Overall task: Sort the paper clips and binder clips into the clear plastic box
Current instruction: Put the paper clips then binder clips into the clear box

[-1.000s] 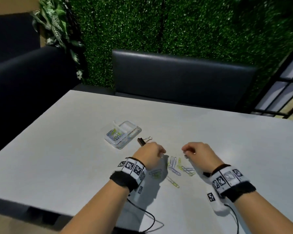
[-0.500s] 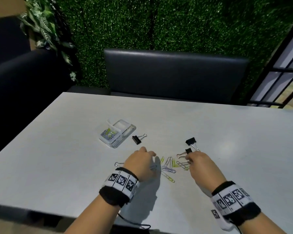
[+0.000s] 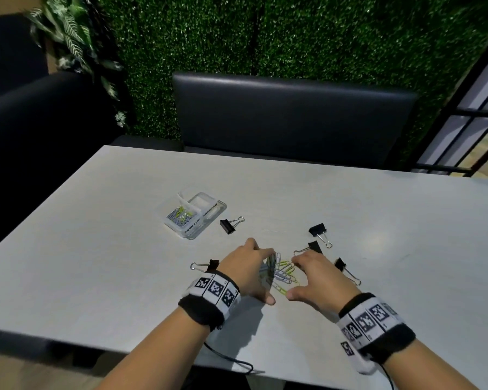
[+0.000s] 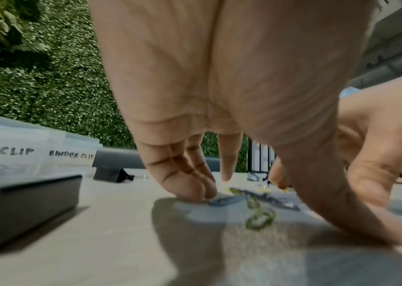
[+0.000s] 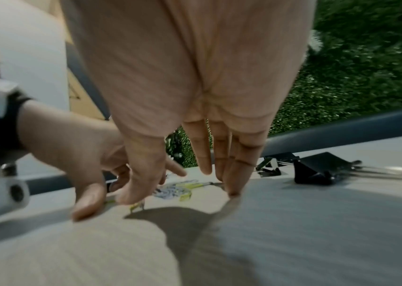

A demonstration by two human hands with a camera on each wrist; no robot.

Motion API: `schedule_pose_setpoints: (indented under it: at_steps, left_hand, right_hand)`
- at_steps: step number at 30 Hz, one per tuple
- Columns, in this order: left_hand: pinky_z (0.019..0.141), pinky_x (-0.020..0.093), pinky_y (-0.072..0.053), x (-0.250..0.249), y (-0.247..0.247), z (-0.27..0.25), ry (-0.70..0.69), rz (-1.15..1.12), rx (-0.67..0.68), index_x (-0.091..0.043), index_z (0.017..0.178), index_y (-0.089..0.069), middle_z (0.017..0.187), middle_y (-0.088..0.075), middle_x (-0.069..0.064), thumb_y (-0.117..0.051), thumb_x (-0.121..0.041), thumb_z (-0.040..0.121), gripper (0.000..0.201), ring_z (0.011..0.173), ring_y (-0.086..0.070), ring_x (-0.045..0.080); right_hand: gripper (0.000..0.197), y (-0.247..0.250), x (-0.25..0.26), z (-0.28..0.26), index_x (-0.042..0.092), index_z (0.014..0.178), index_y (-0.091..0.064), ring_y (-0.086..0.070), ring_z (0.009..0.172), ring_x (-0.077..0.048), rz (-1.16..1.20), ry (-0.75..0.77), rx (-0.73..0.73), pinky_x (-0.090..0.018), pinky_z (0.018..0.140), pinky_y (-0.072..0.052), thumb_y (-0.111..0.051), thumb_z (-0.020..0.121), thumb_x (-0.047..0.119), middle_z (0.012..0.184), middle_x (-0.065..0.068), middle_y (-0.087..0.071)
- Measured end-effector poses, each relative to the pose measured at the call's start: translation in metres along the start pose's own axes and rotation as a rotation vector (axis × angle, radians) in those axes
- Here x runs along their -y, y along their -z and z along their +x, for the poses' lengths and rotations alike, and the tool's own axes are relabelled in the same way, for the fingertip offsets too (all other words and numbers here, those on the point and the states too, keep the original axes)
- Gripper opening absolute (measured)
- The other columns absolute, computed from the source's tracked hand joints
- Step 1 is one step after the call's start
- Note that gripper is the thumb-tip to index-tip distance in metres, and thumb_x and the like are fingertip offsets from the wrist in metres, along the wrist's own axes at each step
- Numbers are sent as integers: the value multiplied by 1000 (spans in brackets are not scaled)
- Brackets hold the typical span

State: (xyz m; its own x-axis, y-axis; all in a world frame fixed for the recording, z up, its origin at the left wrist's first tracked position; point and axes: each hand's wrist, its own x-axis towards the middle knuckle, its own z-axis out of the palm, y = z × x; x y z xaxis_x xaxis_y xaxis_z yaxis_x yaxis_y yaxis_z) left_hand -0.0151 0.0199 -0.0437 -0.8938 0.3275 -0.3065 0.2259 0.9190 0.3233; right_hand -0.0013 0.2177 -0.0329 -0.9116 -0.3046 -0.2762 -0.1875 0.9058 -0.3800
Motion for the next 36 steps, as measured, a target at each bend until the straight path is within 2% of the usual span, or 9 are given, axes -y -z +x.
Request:
schedule_pose_setpoints:
  at_steps: [2,7,10,15,22,25,28,32,36]
  left_hand:
    - [95,42,-53,-3,2,6,-16,18,10,-32,144,-45,128,-45,9,-90,-53,56,101,113,-58,31]
    - [87,35,-51,-7,9,14,-32,1,-73,-29,126,-67,116,-58,8,-76,-28,76,50,106,-63,33]
    - [87,36,-50,-6,6,14,-28,13,-96,-23,124,-67,117,-60,8,-65,-18,84,41,107,-62,32]
    - [74,36,-47,-8,4,11,-43,101,-87,-11,108,-71,107,-63,13,-58,-15,92,21,97,-64,36]
    - [79,39,-58,-5,3,7,-37,51,-108,-21,107,-77,103,-72,13,-54,-16,89,30,92,-67,34]
    - [81,40,-59,-2,6,7,-24,-14,-111,-20,109,-78,102,-74,13,-54,-16,91,30,92,-69,33]
    - [81,38,-59,4,11,6,-28,-103,-159,-20,108,-79,99,-76,11,-56,-16,90,29,89,-70,28]
    - [76,32,-60,13,19,0,6,-230,-253,-19,99,-81,88,-79,3,-58,-18,82,28,79,-72,17]
    - [81,24,-56,31,35,-12,72,-350,-380,-19,99,-81,90,-79,0,-66,-26,86,21,84,-72,12]
  right_hand:
    - [87,-2,3,7,14,144,-47,-39,136,-22,-76,-9,40,-35,111,-38,-84,71,45,144,-5,-44]
    - [41,-7,8,26,8,116,-68,-56,113,-25,-152,23,8,-31,87,-45,-75,85,34,117,-8,-56]
    - [20,-9,8,30,9,109,-71,-60,107,-26,-184,25,-13,-31,81,-44,-66,93,19,112,-8,-62]
    - [12,-15,3,30,10,95,-70,-63,88,-24,-205,28,-58,-30,69,-44,-58,93,7,99,-6,-63]
    - [15,-1,1,22,16,82,-67,-55,68,-15,27,-97,-96,-19,50,-31,-60,95,14,78,0,-61]
    - [16,1,-3,18,14,77,-70,-59,65,-15,158,-135,-137,-19,51,-40,-65,93,15,74,-1,-66]
    - [18,5,-4,19,21,71,-72,-69,68,-19,302,-155,-175,-33,63,-58,-71,88,16,71,0,-70]
    - [10,24,7,27,21,77,-74,-66,67,-8,384,-112,-188,-15,59,-46,-75,87,20,72,3,-73]
    - [4,41,33,43,15,82,-77,-65,63,-14,545,-88,-248,-15,55,-47,-78,85,17,69,1,-71]
